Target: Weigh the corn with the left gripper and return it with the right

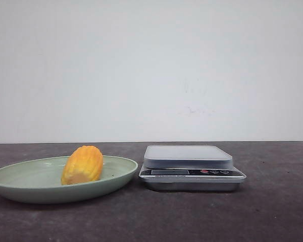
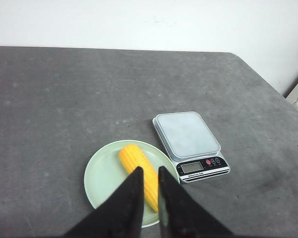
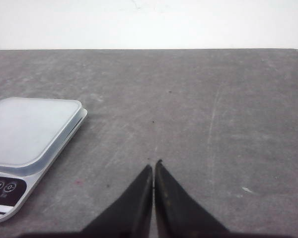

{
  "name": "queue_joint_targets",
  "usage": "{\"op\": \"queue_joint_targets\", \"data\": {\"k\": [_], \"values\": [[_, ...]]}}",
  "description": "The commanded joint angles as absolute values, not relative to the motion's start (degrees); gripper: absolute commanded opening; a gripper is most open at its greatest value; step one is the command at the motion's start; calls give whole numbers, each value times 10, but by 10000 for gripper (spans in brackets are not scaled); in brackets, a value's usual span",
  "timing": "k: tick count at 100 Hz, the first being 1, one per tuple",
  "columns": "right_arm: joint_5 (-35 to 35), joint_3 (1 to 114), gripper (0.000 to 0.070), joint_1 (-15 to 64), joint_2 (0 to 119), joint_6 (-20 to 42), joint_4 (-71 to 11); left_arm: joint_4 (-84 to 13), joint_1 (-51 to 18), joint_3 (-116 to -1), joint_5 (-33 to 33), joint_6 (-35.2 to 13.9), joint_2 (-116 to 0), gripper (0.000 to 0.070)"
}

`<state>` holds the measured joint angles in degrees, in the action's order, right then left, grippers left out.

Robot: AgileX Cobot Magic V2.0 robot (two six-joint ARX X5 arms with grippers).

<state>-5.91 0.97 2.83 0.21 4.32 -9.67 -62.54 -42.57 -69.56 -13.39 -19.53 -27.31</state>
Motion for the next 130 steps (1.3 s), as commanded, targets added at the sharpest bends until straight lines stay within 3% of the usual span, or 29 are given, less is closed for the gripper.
{"op": "queue_joint_targets", "data": {"k": [1,21,33,51,62,75,110,130], "values": [[-60,8,0,28,2,39,-91,-618,-430,-703,-135,-198,-276,16],[-60,8,0,28,2,39,-90,-628,-376,-704,-137,-127,-261,16],[-60,8,0,28,2,39,-91,-619,-326,-692,-136,-111,-236,16],[-60,8,1,28,2,39,-91,-419,-250,-547,-76,-70,-160,16],[-60,8,0,28,2,39,-91,-285,-193,-419,-27,-73,-106,16],[-60,8,0,28,2,39,-90,-204,-124,-298,20,-96,-69,16],[-60,8,0,28,2,39,-91,-30,-51,-76,11,-99,-32,16],[-60,8,0,28,2,39,-91,-2,-30,-8,11,-95,-2,16]]}}
